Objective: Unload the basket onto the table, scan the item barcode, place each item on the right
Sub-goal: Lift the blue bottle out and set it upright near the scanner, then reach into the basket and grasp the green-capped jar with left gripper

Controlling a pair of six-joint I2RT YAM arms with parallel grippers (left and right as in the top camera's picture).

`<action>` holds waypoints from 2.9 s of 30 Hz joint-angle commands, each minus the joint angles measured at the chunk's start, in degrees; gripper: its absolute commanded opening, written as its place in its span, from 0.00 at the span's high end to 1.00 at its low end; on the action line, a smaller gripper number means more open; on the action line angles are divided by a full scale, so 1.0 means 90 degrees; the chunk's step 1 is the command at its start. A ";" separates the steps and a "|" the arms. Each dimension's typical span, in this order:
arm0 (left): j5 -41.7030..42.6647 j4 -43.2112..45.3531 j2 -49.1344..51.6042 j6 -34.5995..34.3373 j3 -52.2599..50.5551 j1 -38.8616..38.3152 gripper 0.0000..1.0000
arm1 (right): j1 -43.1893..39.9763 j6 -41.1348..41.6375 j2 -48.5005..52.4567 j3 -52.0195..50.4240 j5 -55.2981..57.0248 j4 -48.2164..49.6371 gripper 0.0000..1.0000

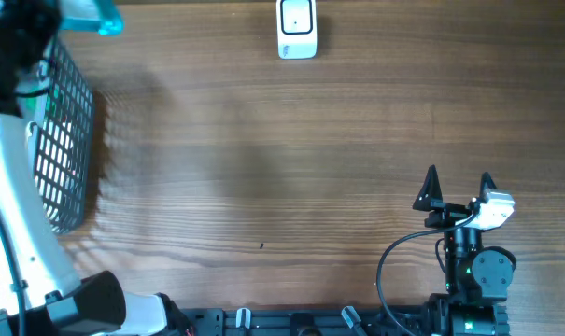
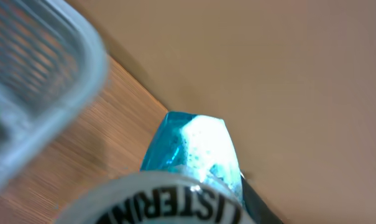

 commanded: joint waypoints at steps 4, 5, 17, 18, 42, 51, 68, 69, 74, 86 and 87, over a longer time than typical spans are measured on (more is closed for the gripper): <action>-0.0340 -0.0313 -0.0131 0.0022 0.0075 -0.1387 0.75 | 0.0019 -0.0126 -0.0027 -0.0007 -0.0104 0.0019 0.00; -0.0437 -0.0393 -0.0112 0.0129 0.0075 -0.1593 0.75 | 0.0019 -0.0121 -0.0027 -0.0005 -0.0104 0.0019 0.00; -0.1649 -0.1294 0.0576 0.0884 -0.0109 -0.3249 0.75 | 0.0019 -0.0124 -0.0027 -0.0007 -0.0104 0.0019 0.00; -0.1649 -0.1275 0.0636 0.1010 -0.0221 -0.3332 0.75 | 0.0019 -0.0124 -0.0027 -0.0005 -0.0104 0.0019 0.00; -0.3089 0.1933 0.0998 0.2373 -0.3980 -0.4772 0.71 | 0.0019 -0.0124 -0.0027 -0.0005 -0.0104 0.0019 0.00; -0.3288 0.2062 0.1243 0.2300 -0.4017 -0.4855 0.61 | 0.0019 -0.0124 -0.0027 -0.0007 -0.0104 0.0019 0.00; -0.3434 0.2125 0.0386 0.2178 -0.4019 -0.4877 0.21 | 0.0019 -0.0126 -0.0027 -0.0007 -0.0104 0.0019 0.00; -0.3432 0.2110 0.0187 0.2181 -0.4019 -0.4877 0.21 | 0.0019 -0.0124 -0.0027 -0.0005 -0.0104 0.0019 0.00; -0.3905 0.2062 -0.1265 0.2178 -0.3917 -0.4847 0.02 | 0.0019 -0.0126 -0.0027 -0.0007 -0.0107 0.0019 0.00; -0.3140 0.1370 -0.2822 0.0945 -0.2686 0.0801 0.00 | 0.0019 -0.0124 -0.0027 -0.0005 -0.0104 0.0019 0.00; -0.2676 0.1350 -0.2633 0.0848 -0.2686 0.1241 0.00 | 0.0019 -0.0124 -0.0027 -0.0007 -0.0104 0.0019 0.00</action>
